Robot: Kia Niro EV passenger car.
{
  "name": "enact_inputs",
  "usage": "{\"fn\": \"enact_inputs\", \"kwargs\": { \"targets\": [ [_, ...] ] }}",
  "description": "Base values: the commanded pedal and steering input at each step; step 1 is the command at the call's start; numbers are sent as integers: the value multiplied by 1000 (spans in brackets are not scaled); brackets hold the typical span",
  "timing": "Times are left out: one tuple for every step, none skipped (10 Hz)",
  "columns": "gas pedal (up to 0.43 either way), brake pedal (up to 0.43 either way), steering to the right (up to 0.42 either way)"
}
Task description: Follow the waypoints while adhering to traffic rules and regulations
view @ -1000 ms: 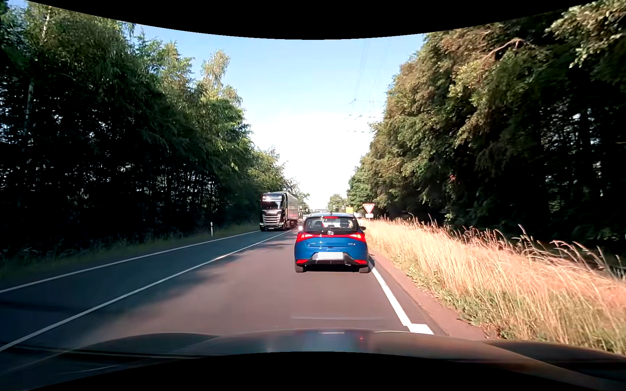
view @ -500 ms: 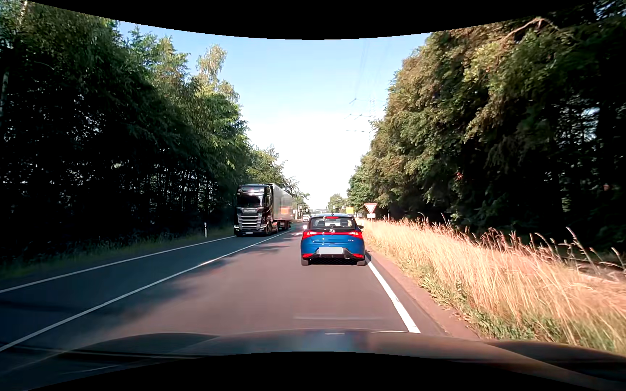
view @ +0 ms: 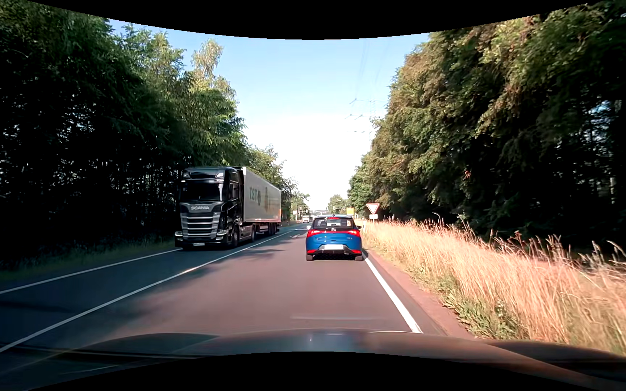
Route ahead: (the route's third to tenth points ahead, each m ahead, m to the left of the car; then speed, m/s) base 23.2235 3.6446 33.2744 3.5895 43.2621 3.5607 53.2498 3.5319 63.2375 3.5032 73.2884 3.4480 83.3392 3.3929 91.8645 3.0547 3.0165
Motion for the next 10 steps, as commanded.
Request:
{"fn": "enact_inputs", "kwargs": {
  "targets": [
    [138,0,-6],
    [150,0,-6],
    [157,0,-6],
    [169,0,-6],
    [169,0,-6],
    [177,0,-6],
    [189,0,-6],
    [189,0,-6],
    [189,0,-6],
    [189,0,-6]
  ]
}}
